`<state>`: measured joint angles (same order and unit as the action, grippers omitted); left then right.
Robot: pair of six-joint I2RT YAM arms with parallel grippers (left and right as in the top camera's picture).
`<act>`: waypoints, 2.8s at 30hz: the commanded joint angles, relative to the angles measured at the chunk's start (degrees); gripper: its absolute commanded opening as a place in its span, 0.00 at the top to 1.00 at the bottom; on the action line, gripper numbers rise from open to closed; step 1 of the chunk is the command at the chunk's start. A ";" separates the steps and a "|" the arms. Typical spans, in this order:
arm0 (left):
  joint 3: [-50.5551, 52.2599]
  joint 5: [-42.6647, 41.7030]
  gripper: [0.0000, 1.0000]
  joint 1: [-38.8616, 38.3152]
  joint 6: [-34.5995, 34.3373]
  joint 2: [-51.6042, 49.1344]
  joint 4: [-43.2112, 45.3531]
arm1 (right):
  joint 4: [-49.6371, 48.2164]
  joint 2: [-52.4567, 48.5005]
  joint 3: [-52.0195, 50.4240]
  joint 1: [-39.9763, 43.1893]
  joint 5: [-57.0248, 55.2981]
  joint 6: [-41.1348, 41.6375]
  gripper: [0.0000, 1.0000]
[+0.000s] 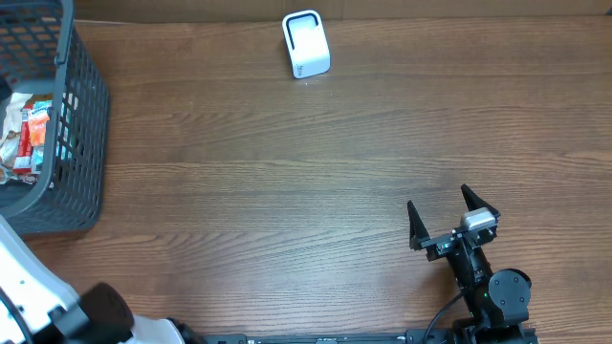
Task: Scan the item barcode
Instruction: 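Reach the left gripper into the grey basket toward the packages, then grasp the orange-and-green Kleenex tissue packs and lift them out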
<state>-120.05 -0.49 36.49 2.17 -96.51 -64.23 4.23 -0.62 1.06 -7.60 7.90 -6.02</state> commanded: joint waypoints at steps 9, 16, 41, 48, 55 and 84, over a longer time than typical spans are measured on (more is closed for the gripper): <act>-0.74 -12.09 0.00 4.42 10.21 -14.25 -1.77 | -0.22 0.46 -0.61 0.07 -0.55 -0.24 0.00; -0.74 -17.51 0.00 4.31 13.55 -21.68 -2.82 | -0.22 0.44 -0.61 0.07 -0.55 -0.24 0.00; -0.04 -7.63 0.00 -1.01 14.08 -31.85 -4.11 | -0.22 0.46 -0.61 0.07 -0.55 -0.24 0.00; 0.48 -7.67 0.09 -1.01 13.88 -33.27 -4.68 | -0.22 0.46 -0.61 0.07 -0.55 -0.24 0.00; 3.39 -7.63 0.11 -1.01 13.90 -34.91 -2.60 | -0.22 0.46 -0.61 0.07 -0.55 -0.26 0.00; -2.67 -7.41 0.51 -0.74 10.80 -20.65 -3.85 | -0.22 0.46 -0.61 0.07 -0.55 -0.24 0.00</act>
<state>-118.78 -7.66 35.97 14.87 -126.67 -68.75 4.25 -0.62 1.06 -7.60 7.90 -6.04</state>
